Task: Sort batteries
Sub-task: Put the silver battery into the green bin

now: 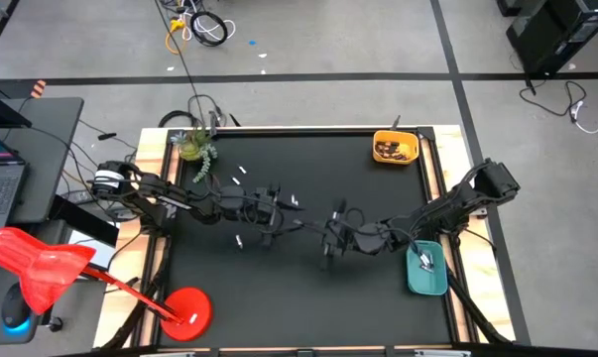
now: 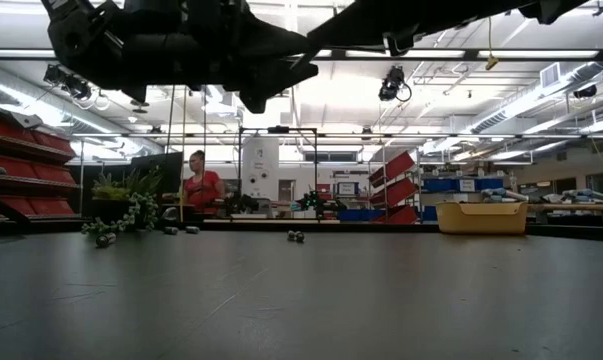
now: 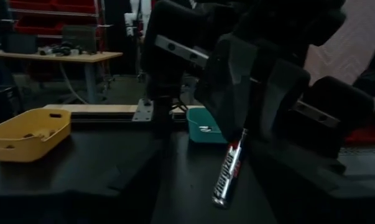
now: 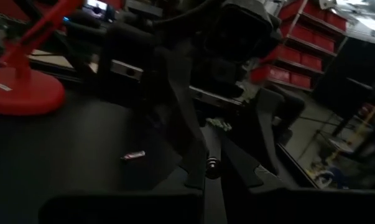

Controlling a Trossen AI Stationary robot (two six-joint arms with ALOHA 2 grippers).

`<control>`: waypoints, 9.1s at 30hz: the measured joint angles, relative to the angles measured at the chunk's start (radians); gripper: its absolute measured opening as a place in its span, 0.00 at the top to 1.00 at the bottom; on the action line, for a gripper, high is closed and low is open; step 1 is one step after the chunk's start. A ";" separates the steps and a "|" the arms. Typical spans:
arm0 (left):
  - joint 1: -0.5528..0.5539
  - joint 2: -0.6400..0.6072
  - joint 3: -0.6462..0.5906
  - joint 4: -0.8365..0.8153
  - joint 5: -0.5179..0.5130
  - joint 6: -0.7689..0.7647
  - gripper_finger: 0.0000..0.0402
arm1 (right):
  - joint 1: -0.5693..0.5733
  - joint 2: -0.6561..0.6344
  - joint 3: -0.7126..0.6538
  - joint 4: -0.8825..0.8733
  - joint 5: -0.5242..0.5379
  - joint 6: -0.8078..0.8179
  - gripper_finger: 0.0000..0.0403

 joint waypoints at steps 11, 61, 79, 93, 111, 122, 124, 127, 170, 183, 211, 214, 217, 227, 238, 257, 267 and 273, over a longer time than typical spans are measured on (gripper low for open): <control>0.010 0.002 0.000 -0.051 0.000 0.027 0.37 | -0.029 -0.072 0.000 -0.197 0.084 0.144 0.94; 0.008 0.002 -0.004 -0.390 -0.202 0.047 0.37 | 0.220 -0.385 0.001 -1.872 -0.915 1.792 0.70; 0.008 0.002 -0.004 -0.382 -0.215 -0.007 0.37 | 0.155 -0.379 0.271 -1.508 -0.171 1.245 0.70; -0.040 0.002 -0.004 -0.375 -0.239 0.038 0.37 | -0.077 -0.378 -0.083 -0.535 0.061 0.616 0.70; -0.036 -0.018 -0.063 -0.456 -0.259 0.097 0.49 | -0.260 -0.041 0.078 -0.531 -0.193 0.615 0.70; -0.029 -0.201 -0.296 -0.288 -0.415 0.047 0.51 | -0.259 0.232 0.129 -0.323 -0.186 0.472 0.65; -0.022 -0.205 -0.301 -0.274 -0.418 0.046 0.51 | -0.265 0.280 0.129 -0.266 -0.200 0.469 0.61; -0.021 -0.209 -0.311 -0.276 -0.421 0.038 0.51 | -0.268 0.340 0.129 -0.204 -0.173 0.475 0.53; -0.005 -0.208 -0.317 -0.340 -0.423 -0.047 0.51 | -0.228 0.226 0.122 -0.710 -0.177 0.710 0.93; 0.008 -0.208 -0.317 -0.308 -0.419 -0.115 0.51 | 0.028 -0.179 0.274 -1.698 -0.636 1.201 0.93; 0.008 -0.208 -0.317 -0.273 -0.367 -0.131 0.51 | 0.242 -0.225 0.300 -2.064 -0.858 1.728 0.78; 0.008 -0.208 -0.317 -0.256 -0.367 -0.130 0.51 | 0.204 -0.225 0.336 -1.963 -0.533 1.640 0.78; 0.008 -0.208 -0.317 -0.245 -0.367 -0.130 0.51 | 0.167 -0.222 0.334 -1.791 -0.191 1.484 0.78; 0.008 -0.208 -0.317 -0.265 -0.369 -0.126 0.51 | -0.041 -0.092 0.225 -0.902 0.119 0.667 0.78; 0.008 -0.208 -0.317 -0.327 -0.417 -0.076 0.51 | -0.295 0.199 0.224 -0.357 -0.220 0.403 0.64; 0.015 -0.208 -0.450 -0.267 -0.617 -0.048 0.51 | -0.400 0.486 0.360 -0.148 -0.291 0.383 0.37; 0.015 -0.208 -0.457 -0.269 -0.567 -0.057 0.51 | -0.411 0.506 0.339 -0.260 -0.264 0.515 0.39; 0.015 -0.208 -0.457 -0.243 -0.549 -0.059 0.51 | -0.404 0.505 0.270 -0.198 -0.218 0.559 0.38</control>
